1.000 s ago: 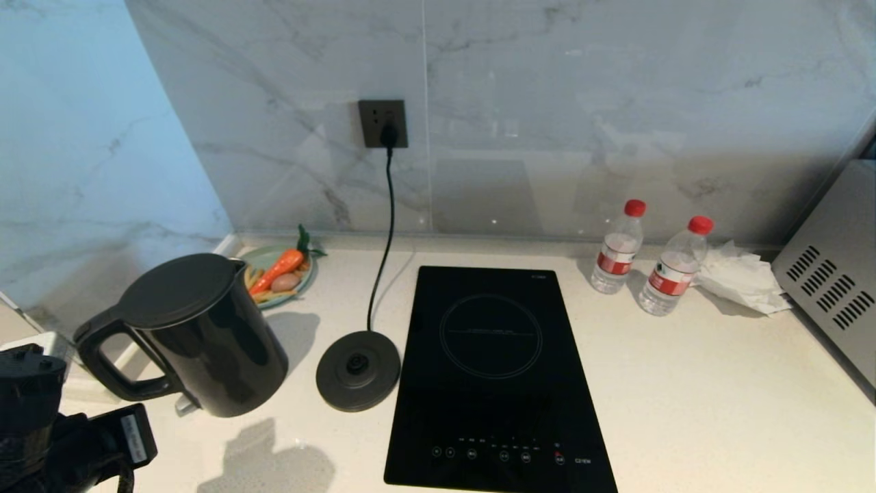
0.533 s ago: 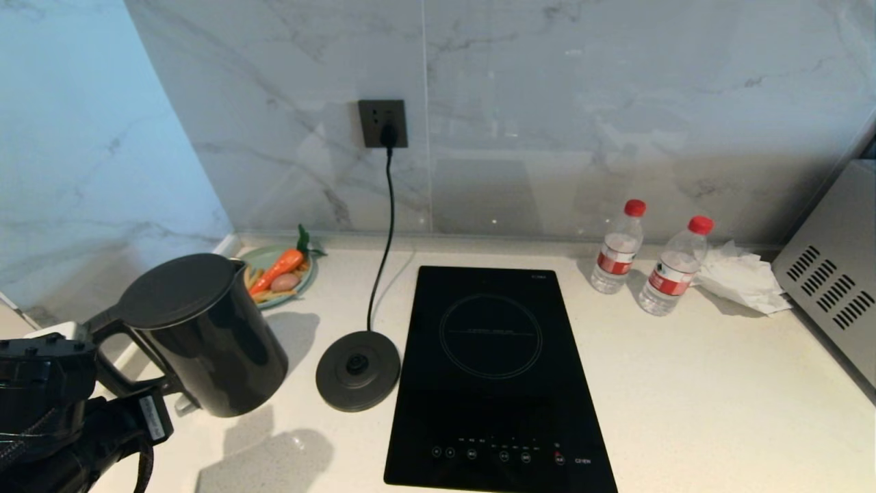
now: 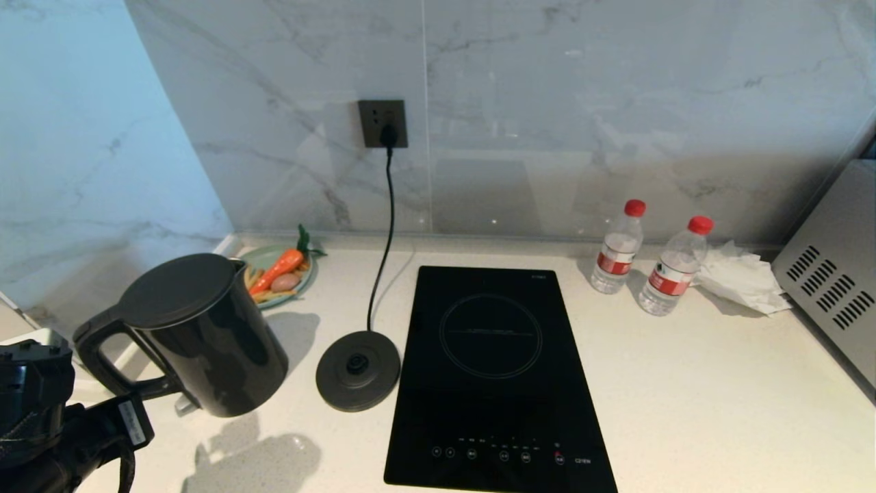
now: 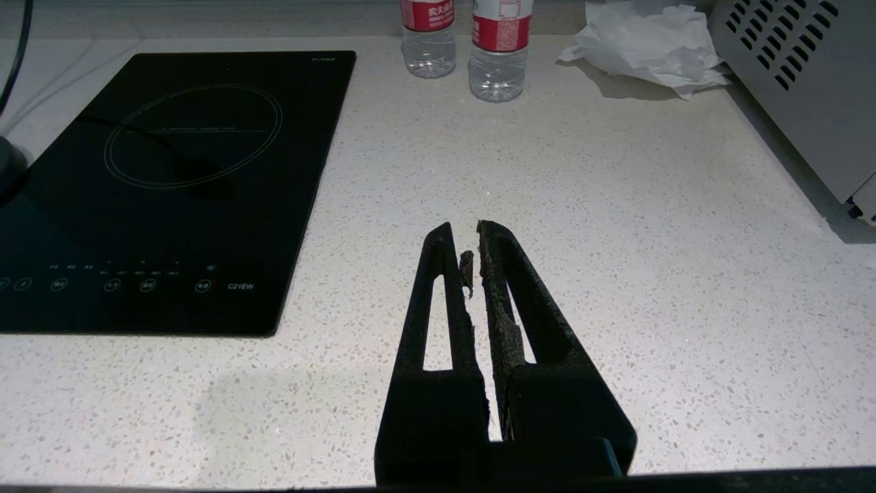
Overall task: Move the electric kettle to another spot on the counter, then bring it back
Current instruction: Grab the kettle
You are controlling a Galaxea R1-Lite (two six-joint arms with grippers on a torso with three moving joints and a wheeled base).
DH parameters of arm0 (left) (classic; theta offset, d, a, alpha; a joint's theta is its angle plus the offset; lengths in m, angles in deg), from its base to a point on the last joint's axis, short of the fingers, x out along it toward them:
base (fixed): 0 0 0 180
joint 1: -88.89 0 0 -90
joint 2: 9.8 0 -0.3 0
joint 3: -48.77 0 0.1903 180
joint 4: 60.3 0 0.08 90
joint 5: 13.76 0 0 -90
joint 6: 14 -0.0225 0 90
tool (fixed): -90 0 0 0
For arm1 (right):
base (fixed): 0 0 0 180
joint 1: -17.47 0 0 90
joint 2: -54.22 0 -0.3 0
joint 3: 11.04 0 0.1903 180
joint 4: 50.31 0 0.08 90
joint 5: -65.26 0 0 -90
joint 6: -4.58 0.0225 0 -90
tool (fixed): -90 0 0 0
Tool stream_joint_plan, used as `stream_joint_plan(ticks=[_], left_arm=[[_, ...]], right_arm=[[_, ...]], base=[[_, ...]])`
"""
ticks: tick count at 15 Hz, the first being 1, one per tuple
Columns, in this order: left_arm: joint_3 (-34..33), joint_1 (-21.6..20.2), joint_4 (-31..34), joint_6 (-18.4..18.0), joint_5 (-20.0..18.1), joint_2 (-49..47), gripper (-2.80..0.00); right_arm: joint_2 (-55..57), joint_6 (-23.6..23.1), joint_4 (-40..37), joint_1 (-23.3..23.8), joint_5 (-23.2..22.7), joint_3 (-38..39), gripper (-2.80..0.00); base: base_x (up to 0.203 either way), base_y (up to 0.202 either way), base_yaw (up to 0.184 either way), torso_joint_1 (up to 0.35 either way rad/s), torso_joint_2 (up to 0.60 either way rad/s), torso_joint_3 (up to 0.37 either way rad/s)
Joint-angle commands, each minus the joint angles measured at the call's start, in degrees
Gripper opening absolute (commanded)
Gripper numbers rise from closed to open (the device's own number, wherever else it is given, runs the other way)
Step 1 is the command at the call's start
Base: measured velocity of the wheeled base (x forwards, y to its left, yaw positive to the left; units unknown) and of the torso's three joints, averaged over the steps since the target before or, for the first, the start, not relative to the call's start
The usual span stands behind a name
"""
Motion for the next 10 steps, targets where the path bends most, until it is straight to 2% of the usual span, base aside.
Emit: stream_joint_plan(ticks=[1, 4, 7, 10], left_arm=[[0.05, -0.05, -0.18, 0.33, 0.2, -0.01, 0.0], [-0.27, -0.26, -2.01, 0.32, 0.32, -1.02, 0.0], [-0.56, -2.41, -9.44, -0.23, 0.54, -6.11, 0.0], [-2.92, -4.56, -18.13, -2.65, 0.56, -10.74, 0.0]], right_arm=[[0.0, -0.05, -0.05, 0.02, 0.0, 0.01, -2.8], [0.0, -0.05, -0.03, 0.02, 0.0, 0.08, -2.8], [0.0, -0.05, -0.03, -0.07, 0.0, 0.1, -2.8], [0.0, -0.05, 0.04, 0.02, 0.0, 0.01, -2.8]], base=[[0.0, 0.0, 0.0, 0.0, 0.0, 0.0], [0.0, 0.0, 0.0, 0.0, 0.0, 0.0], [0.0, 0.0, 0.0, 0.0, 0.0, 0.0], [0.0, 0.0, 0.0, 0.0, 0.0, 0.0]])
